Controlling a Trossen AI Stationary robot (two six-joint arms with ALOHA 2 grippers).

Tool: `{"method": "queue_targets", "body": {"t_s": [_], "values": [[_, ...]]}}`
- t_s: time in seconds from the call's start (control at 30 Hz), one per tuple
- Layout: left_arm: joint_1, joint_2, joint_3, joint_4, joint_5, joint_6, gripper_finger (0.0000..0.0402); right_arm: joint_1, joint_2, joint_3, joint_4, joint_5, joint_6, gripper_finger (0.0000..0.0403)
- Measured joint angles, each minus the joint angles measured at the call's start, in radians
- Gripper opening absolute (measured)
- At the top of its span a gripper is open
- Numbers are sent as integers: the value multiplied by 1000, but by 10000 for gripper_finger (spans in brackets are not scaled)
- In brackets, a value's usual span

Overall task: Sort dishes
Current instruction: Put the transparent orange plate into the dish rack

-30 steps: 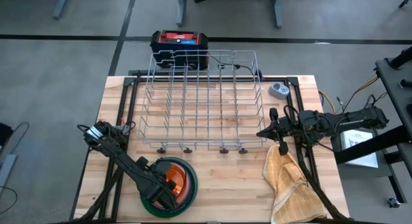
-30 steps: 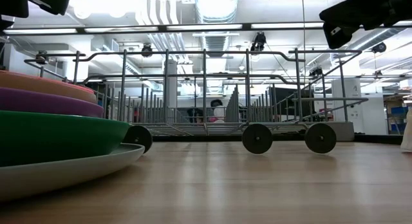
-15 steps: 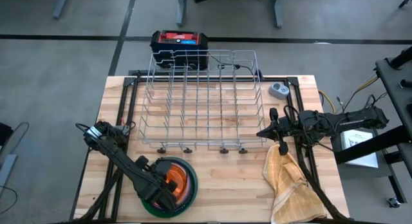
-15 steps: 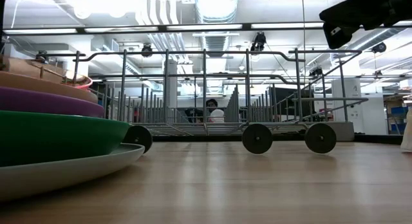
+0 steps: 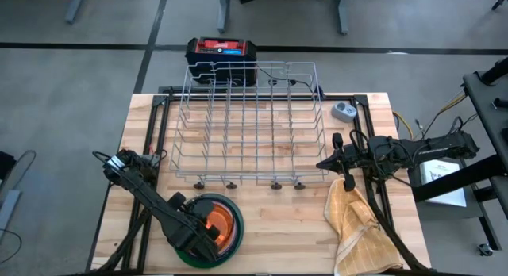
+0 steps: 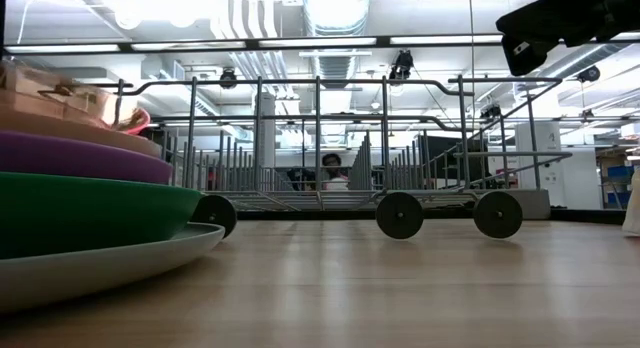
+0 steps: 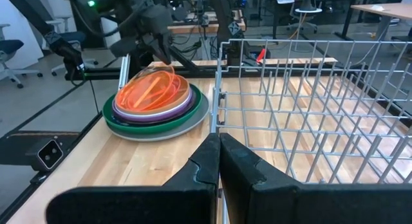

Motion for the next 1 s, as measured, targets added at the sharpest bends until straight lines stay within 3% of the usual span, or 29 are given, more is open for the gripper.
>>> {"method": "queue_targets", "body": {"t_s": [0.57,0.77,1.0], "values": [[0,0,46,0,3,82,0,1,0,0,63,-8,15,2],[0,0,137,-1,69,222,0,1,0,0,45,-8,16,2],[0,-1,266,3,2,334,0,1,0,0,45,-9,8,2]]}}
